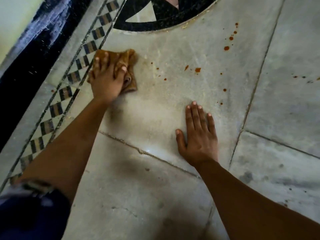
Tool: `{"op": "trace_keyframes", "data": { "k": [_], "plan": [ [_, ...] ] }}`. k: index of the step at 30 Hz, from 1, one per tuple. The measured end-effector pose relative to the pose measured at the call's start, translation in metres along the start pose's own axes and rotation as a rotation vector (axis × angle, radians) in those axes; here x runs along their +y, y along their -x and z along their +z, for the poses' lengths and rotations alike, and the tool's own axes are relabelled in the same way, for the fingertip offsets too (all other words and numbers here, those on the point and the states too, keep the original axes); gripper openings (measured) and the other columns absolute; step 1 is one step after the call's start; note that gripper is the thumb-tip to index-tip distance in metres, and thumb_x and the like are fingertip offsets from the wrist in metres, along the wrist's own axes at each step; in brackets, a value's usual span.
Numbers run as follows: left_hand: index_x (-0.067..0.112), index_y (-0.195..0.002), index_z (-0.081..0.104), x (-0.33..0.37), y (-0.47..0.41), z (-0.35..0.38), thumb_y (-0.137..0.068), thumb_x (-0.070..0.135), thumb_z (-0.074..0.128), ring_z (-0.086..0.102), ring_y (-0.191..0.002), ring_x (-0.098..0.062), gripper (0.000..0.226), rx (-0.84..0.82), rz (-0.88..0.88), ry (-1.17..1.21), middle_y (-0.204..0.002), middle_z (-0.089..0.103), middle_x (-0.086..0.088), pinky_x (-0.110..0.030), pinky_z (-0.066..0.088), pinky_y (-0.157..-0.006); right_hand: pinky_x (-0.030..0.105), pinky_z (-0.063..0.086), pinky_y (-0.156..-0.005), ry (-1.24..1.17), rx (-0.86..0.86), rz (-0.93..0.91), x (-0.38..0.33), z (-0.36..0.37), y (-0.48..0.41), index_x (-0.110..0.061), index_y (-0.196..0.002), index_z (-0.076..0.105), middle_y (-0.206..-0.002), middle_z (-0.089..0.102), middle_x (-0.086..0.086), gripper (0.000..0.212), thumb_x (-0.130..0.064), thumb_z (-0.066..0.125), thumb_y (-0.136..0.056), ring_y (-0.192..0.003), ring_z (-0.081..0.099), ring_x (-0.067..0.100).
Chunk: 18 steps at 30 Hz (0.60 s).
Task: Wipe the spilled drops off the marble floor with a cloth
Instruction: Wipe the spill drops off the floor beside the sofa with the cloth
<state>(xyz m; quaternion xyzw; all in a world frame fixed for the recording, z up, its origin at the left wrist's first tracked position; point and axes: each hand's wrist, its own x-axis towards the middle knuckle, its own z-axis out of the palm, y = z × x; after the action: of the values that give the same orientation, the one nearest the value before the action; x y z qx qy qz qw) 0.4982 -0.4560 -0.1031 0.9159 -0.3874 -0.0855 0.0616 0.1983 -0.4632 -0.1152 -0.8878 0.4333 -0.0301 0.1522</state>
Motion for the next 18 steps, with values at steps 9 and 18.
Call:
{"op": "trace_keyframes", "data": {
  "k": [9, 18],
  "plan": [
    [0.038, -0.148, 0.017, 0.074, 0.011, 0.015, -0.091, 0.061, 0.020, -0.002, -0.147, -0.024, 0.061, -0.072, 0.330, 0.007, -0.160, 0.005, 0.004, -0.053, 0.004, -0.114, 0.041, 0.008, -0.116, 0.007, 0.010, 0.001, 0.000, 0.000, -0.001, -0.007, -0.148, 0.020, -0.156, 0.017, 0.012, 0.070, -0.043, 0.029, -0.089, -0.144, 0.015, 0.023],
    [0.034, -0.150, 0.013, 0.064, -0.053, 0.004, -0.097, 0.053, 0.020, -0.007, -0.146, -0.027, 0.056, -0.026, -0.051, 0.039, -0.160, 0.002, 0.001, -0.052, -0.002, -0.116, 0.040, 0.007, -0.116, 0.002, 0.021, 0.000, 0.001, 0.001, 0.000, -0.007, -0.148, 0.020, -0.156, 0.016, 0.011, 0.069, -0.043, 0.028, -0.091, -0.144, 0.012, 0.021]
  ]
}}
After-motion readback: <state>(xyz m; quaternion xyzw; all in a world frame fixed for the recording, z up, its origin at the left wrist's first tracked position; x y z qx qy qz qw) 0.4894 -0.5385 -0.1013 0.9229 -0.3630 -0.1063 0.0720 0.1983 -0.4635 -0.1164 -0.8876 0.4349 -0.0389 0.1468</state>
